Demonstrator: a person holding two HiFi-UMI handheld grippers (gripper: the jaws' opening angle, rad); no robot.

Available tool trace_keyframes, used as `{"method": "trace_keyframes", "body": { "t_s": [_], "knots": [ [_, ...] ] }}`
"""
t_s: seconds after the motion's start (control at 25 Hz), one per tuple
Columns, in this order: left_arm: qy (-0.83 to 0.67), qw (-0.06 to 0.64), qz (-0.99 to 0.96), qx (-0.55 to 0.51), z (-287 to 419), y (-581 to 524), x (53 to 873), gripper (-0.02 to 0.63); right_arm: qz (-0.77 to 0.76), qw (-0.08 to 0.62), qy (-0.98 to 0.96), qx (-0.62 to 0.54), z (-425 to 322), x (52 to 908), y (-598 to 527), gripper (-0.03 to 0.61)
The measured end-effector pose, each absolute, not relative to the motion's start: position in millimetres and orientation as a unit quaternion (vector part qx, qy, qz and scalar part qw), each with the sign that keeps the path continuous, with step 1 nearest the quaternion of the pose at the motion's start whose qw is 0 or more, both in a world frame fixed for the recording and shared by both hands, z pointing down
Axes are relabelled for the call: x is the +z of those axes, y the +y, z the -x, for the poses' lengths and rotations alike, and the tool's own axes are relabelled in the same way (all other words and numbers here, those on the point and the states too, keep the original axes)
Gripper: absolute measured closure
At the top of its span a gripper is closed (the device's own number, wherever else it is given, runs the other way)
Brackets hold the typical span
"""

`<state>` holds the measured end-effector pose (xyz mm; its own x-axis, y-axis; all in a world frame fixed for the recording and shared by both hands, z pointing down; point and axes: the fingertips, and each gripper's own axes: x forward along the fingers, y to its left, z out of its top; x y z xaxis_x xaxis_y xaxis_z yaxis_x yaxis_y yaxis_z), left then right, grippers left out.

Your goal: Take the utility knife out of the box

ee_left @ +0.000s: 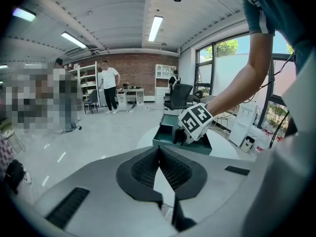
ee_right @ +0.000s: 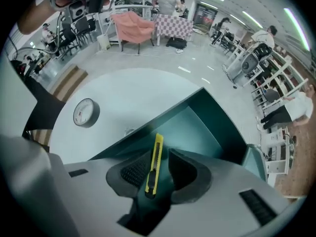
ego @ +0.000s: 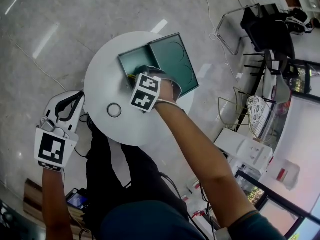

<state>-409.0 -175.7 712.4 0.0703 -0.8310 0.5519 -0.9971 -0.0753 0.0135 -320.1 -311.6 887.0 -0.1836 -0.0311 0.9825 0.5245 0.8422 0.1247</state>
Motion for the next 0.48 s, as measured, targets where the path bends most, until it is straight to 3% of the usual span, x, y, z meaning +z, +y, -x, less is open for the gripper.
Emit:
{"method": "trace_keyframes", "body": {
  "t_s": [0.12,0.48],
  "knots": [
    [-0.654,0.205,-0.701,0.196,410.9,-174.5,715.4,0.595,0.196,0.618,-0.725,-0.232,316.7,893.4,-305.9,0.501],
    [-0.655,0.199,-0.700,0.202,417.0,-162.3,715.2,0.595,0.167,0.624,-0.743,-0.174,316.1,894.9,-302.7,0.509]
  ]
}}
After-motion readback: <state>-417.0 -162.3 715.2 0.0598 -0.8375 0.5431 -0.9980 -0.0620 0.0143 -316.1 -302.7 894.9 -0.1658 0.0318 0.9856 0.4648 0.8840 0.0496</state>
